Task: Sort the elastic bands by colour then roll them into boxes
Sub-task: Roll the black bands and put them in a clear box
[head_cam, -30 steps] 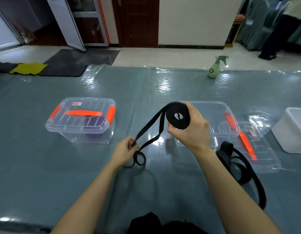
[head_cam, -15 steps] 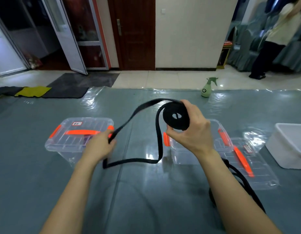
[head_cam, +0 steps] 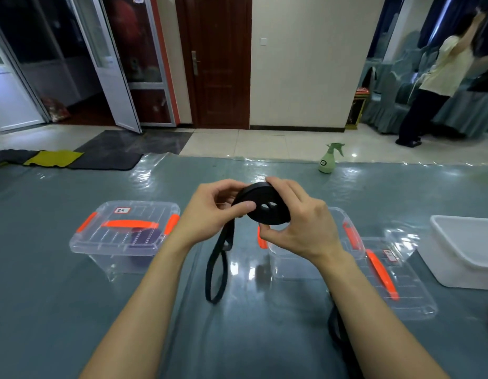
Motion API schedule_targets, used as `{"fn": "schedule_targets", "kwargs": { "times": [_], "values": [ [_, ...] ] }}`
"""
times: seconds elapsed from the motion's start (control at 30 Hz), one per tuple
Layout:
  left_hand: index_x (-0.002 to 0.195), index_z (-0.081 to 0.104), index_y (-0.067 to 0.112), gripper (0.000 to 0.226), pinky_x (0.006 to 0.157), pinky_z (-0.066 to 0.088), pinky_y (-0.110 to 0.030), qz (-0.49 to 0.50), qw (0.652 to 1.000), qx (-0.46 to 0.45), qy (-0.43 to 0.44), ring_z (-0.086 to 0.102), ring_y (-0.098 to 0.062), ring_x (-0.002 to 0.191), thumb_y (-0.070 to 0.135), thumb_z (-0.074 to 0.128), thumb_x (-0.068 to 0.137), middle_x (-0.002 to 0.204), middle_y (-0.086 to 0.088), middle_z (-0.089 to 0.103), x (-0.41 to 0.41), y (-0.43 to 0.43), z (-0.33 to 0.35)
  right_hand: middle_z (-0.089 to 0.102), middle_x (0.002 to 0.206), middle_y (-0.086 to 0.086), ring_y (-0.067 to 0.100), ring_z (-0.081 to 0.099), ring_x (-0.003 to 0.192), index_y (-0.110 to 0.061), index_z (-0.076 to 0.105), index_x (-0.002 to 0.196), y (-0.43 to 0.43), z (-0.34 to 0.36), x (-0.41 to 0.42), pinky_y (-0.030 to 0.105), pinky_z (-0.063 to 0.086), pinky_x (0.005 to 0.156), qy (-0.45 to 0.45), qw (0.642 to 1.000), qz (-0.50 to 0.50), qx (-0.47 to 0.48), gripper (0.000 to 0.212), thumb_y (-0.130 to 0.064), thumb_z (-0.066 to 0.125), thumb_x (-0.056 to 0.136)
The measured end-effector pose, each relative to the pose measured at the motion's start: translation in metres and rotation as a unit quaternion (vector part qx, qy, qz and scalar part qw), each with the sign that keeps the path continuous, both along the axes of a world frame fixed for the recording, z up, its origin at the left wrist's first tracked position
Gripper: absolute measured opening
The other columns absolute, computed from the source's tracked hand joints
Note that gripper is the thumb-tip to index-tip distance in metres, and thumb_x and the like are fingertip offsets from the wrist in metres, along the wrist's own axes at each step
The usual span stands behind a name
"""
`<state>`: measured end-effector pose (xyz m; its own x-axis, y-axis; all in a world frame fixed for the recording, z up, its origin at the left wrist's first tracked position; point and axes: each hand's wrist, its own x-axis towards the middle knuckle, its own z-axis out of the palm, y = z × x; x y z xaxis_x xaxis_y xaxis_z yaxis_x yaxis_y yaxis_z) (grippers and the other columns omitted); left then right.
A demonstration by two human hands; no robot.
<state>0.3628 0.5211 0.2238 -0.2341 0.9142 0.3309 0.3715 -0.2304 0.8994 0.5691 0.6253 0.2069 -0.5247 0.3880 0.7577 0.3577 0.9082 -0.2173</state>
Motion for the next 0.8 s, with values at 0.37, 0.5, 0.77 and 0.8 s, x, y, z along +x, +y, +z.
{"fn": "schedule_targets", "kwargs": {
  "times": [0.37, 0.5, 0.77, 0.8],
  "values": [
    [0.098, 0.086, 0.026, 0.02, 0.082, 0.06, -0.019, -0.017, 0.998, -0.05, 0.038, 0.083, -0.016, 0.087, 0.027, 0.097, 0.081, 0.089, -0.005, 0.085, -0.003, 0.007, 0.034, 0.07, 0.132, 0.002, 0.027, 0.074, 0.101, -0.011, 0.06, 0.148, -0.004, 0.023, 0.007, 0.045, 0.064, 0.075, 0.006, 1.0, 0.003, 0.004, 0.078, -0.033, 0.086, 0.077],
    [0.09, 0.087, 0.026, 0.016, 0.07, 0.054, -0.013, -0.015, 0.99, -0.101, 0.097, 0.079, -0.006, 0.075, 0.024, 0.098, 0.08, 0.081, -0.002, 0.084, -0.01, 0.002, 0.05, 0.064, 0.142, -0.017, 0.004, 0.066, 0.099, -0.04, 0.043, 0.158, -0.002, 0.026, 0.014, 0.031, 0.056, 0.095, -0.088, 0.968, 0.038, -0.232, 0.112, -0.063, 0.096, 0.062],
    [0.087, 0.086, 0.021, 0.021, 0.08, 0.06, -0.049, -0.032, 0.921, -0.191, 0.338, 0.076, -0.033, 0.08, 0.031, 0.1, 0.076, 0.073, -0.002, 0.081, -0.01, 0.001, 0.099, 0.081, 0.087, -0.003, 0.024, 0.072, 0.054, -0.026, 0.084, 0.098, 0.002, 0.03, 0.009, 0.032, 0.05, 0.05, -0.024, 0.892, 0.125, -0.433, 0.02, -0.029, 0.095, 0.082],
    [0.086, 0.086, 0.02, 0.02, 0.077, 0.059, -0.048, -0.035, 0.919, -0.194, 0.343, 0.075, -0.032, 0.077, 0.031, 0.1, 0.076, 0.073, -0.004, 0.08, -0.01, 0.001, 0.102, 0.08, 0.081, 0.002, 0.025, 0.072, 0.055, -0.023, 0.084, 0.094, 0.001, 0.029, 0.008, 0.033, 0.052, 0.052, -0.009, 0.888, 0.133, -0.439, 0.016, -0.025, 0.095, 0.082]
  ]
}}
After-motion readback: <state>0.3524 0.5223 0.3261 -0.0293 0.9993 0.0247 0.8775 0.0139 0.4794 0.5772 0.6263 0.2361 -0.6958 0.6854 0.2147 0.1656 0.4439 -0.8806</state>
